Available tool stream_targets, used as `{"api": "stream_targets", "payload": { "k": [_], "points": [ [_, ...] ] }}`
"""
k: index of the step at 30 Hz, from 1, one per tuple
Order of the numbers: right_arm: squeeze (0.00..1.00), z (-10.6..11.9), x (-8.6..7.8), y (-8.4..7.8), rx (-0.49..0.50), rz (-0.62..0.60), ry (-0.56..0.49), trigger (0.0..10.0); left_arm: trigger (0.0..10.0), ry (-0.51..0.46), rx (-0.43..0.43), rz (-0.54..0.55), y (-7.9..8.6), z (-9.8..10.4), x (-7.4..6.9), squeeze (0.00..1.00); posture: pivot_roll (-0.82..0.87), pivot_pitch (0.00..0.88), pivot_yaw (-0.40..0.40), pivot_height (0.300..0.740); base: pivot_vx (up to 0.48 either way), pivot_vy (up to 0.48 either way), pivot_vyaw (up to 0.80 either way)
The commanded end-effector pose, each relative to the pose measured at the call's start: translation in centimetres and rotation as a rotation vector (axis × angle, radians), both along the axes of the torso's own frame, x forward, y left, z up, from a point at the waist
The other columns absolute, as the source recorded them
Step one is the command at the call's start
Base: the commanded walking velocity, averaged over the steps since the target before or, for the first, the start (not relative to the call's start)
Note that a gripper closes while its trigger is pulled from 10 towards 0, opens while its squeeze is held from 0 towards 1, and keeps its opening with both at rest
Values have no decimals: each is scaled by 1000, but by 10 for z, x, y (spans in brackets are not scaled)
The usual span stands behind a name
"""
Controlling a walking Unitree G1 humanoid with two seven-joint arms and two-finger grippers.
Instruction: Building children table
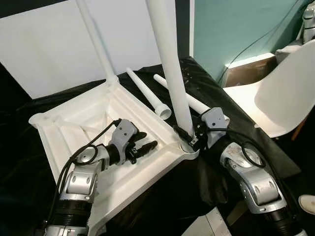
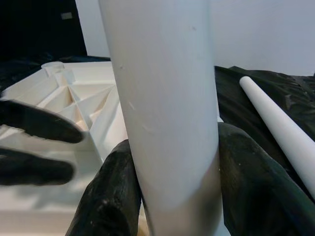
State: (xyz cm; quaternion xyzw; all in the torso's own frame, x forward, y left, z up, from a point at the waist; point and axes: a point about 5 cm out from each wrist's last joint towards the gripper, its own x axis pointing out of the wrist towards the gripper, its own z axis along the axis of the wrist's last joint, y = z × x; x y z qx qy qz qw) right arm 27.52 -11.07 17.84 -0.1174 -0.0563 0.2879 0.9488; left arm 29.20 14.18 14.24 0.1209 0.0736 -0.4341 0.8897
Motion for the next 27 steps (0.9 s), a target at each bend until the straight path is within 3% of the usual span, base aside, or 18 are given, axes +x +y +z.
{"api": "stream_targets", "payload": {
  "k": [1, 9, 15, 27],
  "points": [
    [0, 4, 2, 4, 34, 7, -8, 10000, 10000, -13, 7, 107, 9, -3, 3, 0, -115, 0, 130, 740, 0, 0, 800],
    [0, 5, 6, 1, 39, -19, -18, 10000, 10000, -11, -3, 96, 7, -3, 4, 0, -117, 0, 134, 740, 0, 0, 237],
    [0, 4, 5, 2, 15, -16, -22, 10000, 10000, -11, -5, 93, 8, -2, 4, 0, -116, 0, 136, 740, 0, 0, 800],
    [0, 4, 11, -3, 36, -62, -14, 10000, 10000, -5, 4, 82, 8, -4, 4, 0, -118, 0, 140, 740, 0, 0, 0]
  ]
}}
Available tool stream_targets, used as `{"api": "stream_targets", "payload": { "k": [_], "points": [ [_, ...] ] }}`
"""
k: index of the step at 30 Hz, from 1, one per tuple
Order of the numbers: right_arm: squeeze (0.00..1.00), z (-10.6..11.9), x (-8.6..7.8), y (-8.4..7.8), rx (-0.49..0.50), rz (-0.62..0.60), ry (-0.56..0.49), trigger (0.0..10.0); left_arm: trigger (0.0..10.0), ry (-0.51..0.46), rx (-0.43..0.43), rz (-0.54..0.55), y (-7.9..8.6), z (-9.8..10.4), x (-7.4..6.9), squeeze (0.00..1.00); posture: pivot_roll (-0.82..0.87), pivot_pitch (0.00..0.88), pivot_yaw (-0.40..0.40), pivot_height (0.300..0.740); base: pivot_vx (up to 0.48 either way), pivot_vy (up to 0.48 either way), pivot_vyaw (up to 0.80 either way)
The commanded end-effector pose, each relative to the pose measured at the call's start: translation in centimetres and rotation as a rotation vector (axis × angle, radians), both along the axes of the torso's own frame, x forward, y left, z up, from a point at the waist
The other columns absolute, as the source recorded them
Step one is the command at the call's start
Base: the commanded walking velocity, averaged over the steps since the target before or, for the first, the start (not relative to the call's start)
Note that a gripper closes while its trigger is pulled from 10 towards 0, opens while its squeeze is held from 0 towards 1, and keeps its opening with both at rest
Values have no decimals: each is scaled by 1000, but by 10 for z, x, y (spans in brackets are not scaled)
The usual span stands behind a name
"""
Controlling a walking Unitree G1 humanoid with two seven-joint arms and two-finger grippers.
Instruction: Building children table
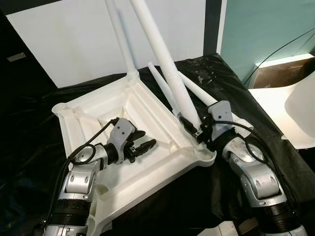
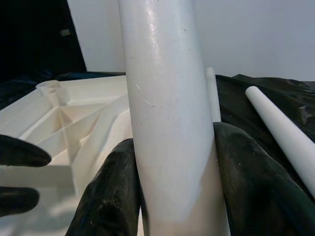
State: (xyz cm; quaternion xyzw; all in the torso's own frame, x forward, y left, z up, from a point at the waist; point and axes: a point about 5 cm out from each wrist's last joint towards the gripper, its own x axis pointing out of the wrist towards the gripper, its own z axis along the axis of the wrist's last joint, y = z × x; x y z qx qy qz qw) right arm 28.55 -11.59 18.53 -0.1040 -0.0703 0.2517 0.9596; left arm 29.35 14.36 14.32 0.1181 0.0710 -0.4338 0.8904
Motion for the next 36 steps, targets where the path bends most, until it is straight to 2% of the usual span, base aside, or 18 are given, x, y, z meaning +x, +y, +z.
{"api": "stream_targets", "payload": {
  "k": [1, 10, 14, 15, 17, 18, 19, 20, 21, 22, 23, 25, 26, 27, 30, 34, 35, 36],
  "points": [
    [0, -3, 1, 3, -4, 8, 13, 10000, 10000, -2, 11, 81, 6, -4, 3, 0, -118, 0, 140, 740, 0, 0, 0],
    [0, -3, -4, 2, -33, 31, -22, 10000, 10000, -9, 7, 74, 6, -5, 4, 0, -127, 0, 141, 740, 0, 0, 0],
    [0, -6, -15, 0, -127, 67, -101, 10000, 10000, -15, -97, 96, 8, 1, 7, 0, -127, 0, 141, 740, 0, 0, 0],
    [0, -9, -15, -1, -141, 60, -105, 10000, 10000, -35, -167, 98, 7, 10, 9, 0, -134, 0, 137, 740, 0, 0, 0],
    [0, -10, -16, -2, -150, 55, -106, 10000, 10000, -49, -215, 99, 7, 15, 10, 0, -134, 0, 137, 740, 0, 0, 0],
    [0, -13, -16, -3, -168, 51, -115, 10000, 10000, -72, -351, 78, 6, 31, 10, 0, -138, 0, 136, 740, 0, 0, 0],
    [0, -13, -16, -3, -168, 51, -115, 10000, 10000, -72, -351, 78, 6, 31, 10, 0, -138, 0, 136, 740, 0, 0, 0],
    [0, -15, -17, -2, -189, 50, -125, 10000, 10000, -105, -528, 21, 6, 52, 7, 90, -140, 0, 136, 740, 0, 0, 0],
    [0, -15, -17, -2, -189, 50, -125, 10000, 10000, -105, -528, 21, 6, 52, 7, 90, -140, 0, 136, 740, 0, 0, 0],
    [0, -16, -17, -2, -194, 52, -128, 10000, 10000, -117, -578, -4, 6, 58, 6, 90, -140, 0, 136, 740, 0, 0, 0],
    [0, -17, -17, -2, -202, 54, -129, 10000, 10000, -121, -632, -45, 6, 64, 3, 227, -140, 0, 134, 740, 0, 0, 0],
    [0, -18, -17, -1, -215, 58, -134, 10000, 10000, -124, -680, -87, 6, 69, 0, 224, -141, 0, 133, 740, 0, 0, 0],
    [0, -18, -17, -1, -231, 65, -143, 10000, 10000, -123, -713, -117, 6, 72, -1, 729, -141, 0, 133, 740, 0, 0, 0],
    [0, -19, -17, 1, -247, 76, -152, 10000, 10000, -125, -745, -149, 5, 76, -3, 1000, -140, 0, 131, 740, 0, 0, 0],
    [0, -19, -17, 2, -261, 89, -165, 10000, 10000, -126, -770, -174, 4, 79, -4, 1000, -140, 0, 131, 740, 0, 0, 0],
    [0, -16, -16, 5, -275, 100, -193, 10000, 10000, -122, -723, -142, -2, 76, 1, 1000, -138, 0, 129, 740, 0, 0, 0],
    [0, -14, -16, 8, -310, 113, -227, 10000, 10000, -95, -721, -107, -3, 73, 5, 941, -141, 0, 128, 740, 0, 0, 0],
    [0, -15, -16, 9, -336, 122, -240, 10000, 10000, -83, -731, -90, -3, 72, 7, 404, -142, 0, 128, 740, 0, 0, 0]
  ]
}}
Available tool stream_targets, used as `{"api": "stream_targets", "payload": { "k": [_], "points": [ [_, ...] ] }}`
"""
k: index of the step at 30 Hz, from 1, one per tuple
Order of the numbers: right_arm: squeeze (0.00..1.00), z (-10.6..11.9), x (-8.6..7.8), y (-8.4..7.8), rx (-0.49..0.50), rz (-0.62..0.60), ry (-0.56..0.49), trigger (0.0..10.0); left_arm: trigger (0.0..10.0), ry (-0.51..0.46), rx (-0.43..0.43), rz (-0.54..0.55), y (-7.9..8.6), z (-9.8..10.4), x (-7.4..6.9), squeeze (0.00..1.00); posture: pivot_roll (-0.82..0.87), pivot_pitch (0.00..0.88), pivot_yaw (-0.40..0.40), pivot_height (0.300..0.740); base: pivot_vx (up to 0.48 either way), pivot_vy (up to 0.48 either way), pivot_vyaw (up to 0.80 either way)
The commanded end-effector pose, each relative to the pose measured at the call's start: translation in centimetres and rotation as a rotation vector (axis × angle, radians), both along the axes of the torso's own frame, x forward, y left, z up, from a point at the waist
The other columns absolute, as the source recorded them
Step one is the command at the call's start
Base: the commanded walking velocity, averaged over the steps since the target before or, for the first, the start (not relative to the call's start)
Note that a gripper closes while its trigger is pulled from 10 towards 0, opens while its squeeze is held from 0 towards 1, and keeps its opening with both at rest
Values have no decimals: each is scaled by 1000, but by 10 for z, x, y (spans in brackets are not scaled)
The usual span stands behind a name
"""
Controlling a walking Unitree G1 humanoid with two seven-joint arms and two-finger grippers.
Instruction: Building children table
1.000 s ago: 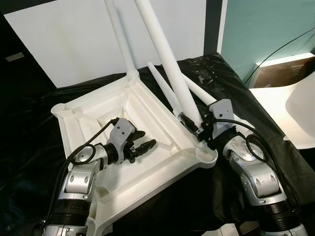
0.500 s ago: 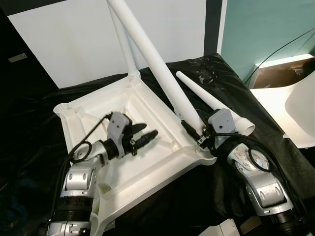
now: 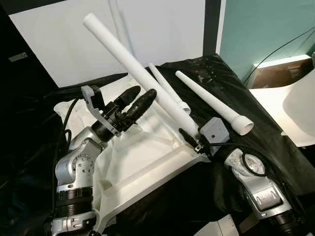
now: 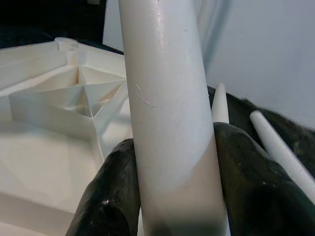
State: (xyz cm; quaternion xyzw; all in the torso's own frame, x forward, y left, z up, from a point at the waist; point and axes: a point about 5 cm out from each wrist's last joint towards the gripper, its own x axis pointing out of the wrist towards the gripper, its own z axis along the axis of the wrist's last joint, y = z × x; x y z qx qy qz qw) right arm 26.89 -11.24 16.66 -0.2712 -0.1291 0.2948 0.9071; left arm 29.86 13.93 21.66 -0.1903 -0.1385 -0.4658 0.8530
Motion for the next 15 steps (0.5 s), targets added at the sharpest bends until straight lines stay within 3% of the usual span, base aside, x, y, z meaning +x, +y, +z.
{"api": "stream_targets", "payload": {
  "k": [1, 3, 4, 12, 13, 14, 15],
  "points": [
    [0, 2, 0, 6, -46, 35, -50, 10000, 10000, 23, 3, 10, 1, -2, 3, 196, -142, 0, 128, 740, 0, 0, 0],
    [0, 2, 0, 6, -46, 35, -50, 10000, 10000, 23, 3, 10, 1, -2, 3, 196, -142, 0, 128, 740, 0, 0, 0],
    [0, 1, -2, 8, -78, 44, -78, 10000, 10000, 39, -27, 22, -1, 0, 6, 0, -141, 0, 128, 740, 0, 0, 0],
    [0, -1, -2, 7, -95, 35, -95, 10000, 10000, 47, -74, 68, -9, 6, 16, 0, -143, 0, 127, 740, 0, 0, 0],
    [0, -4, -2, 6, -102, 27, -87, 10000, 10000, 36, -121, 69, -8, 11, 17, 0, -146, 0, 129, 740, 0, 0, 0],
    [0, -7, -1, 5, -106, 18, -78, 10000, 0, 17, -181, 58, -7, 19, 16, 0, -148, 0, 130, 740, 0, 0, 0],
    [0, -9, -1, 4, -109, 13, -75, 10000, 0, 4, -219, 48, -6, 23, 16, 0, -148, 0, 130, 740, 0, 0, 0]
  ]
}}
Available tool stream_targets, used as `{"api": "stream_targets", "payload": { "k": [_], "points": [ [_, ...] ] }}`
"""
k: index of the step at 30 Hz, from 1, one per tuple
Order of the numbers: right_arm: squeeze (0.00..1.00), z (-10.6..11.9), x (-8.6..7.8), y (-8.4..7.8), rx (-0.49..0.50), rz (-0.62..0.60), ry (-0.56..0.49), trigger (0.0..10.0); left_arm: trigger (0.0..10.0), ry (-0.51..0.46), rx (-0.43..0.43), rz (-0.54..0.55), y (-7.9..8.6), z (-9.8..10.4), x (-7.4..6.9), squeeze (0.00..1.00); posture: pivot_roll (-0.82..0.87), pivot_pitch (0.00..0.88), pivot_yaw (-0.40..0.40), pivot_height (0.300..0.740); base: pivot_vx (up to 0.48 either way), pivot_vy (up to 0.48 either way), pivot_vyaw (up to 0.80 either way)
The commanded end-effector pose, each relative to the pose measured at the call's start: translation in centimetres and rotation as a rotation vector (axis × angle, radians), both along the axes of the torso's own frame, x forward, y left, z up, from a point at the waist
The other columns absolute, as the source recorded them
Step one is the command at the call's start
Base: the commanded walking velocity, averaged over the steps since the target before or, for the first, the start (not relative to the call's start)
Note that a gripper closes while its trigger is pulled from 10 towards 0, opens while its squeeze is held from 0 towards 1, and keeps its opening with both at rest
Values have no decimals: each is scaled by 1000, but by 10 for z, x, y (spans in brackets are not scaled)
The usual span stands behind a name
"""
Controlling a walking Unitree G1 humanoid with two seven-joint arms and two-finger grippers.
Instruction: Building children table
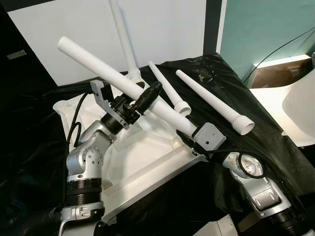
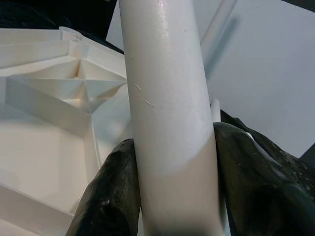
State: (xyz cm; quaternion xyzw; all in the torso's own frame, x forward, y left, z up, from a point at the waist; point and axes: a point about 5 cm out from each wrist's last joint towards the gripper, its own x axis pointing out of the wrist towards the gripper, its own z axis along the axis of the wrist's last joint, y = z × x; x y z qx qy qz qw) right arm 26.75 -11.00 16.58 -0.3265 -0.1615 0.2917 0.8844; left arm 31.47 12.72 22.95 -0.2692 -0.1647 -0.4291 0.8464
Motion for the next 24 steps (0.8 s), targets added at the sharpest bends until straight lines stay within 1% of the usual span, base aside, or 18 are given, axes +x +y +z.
{"api": "stream_targets", "payload": {
  "k": [1, 2, 5, 11, 13, 17, 18, 20, 21, 22, 24],
  "points": [
    [0, -9, 0, 2, -15, -7, 30, 10000, 0, -62, -76, -4, 7, 15, -2, 0, -151, 0, 133, 740, 0, 0, 0],
    [0, -10, 0, 2, -13, -10, 33, 10000, 0, -76, -88, -12, 7, 18, -2, 0, -151, 0, 133, 740, 0, 0, 0],
    [0, -9, 1, 4, 23, -23, 50, 10000, 0, -107, -70, -36, 3, 20, -6, 0, -152, 0, 134, 740, 0, 0, 0],
    [0, -4, 3, 6, 50, -24, 48, 10000, 0, -115, -53, -46, 0, 20, -8, 0, -153, 0, 137, 740, 0, 0, 0],
    [0, 3, 6, 9, 73, -18, 44, 10000, 0, -120, -24, -47, -4, 19, -9, 0, -151, 0, 135, 740, 0, 0, 0],
    [0, 5, 7, 11, 82, -15, 43, 10000, 0, -121, -13, -47, -5, 18, -10, 0, -151, 0, 135, 740, 0, 0, 0],
    [1000, 11, 8, 15, 104, -1, 48, 10000, 0, -125, -2, -49, -7, 18, -10, 0, -147, 0, 130, 740, 0, 0, 0],
    [1000, 15, 8, 17, 119, 10, 51, 10000, 0, -127, 1, -52, -8, 18, -11, 0, -147, 0, 130, 740, 0, 0, 0],
    [408, 18, 9, 21, 127, 25, 61, 10000, 0, -128, 6, -52, -9, 18, -11, 0, -147, 0, 126, 740, 0, 0, 0],
    [0, 21, 9, 23, 128, 37, 66, 10000, 0, -130, 11, -52, -10, 17, -11, 0, -147, 0, 124, 740, 0, 0, 0],
    [0, 23, 10, 24, 125, 42, 68, 10000, 0, -130, 16, -51, -10, 17, -11, 0, -147, 0, 124, 740, 0, 0, 0]
  ]
}}
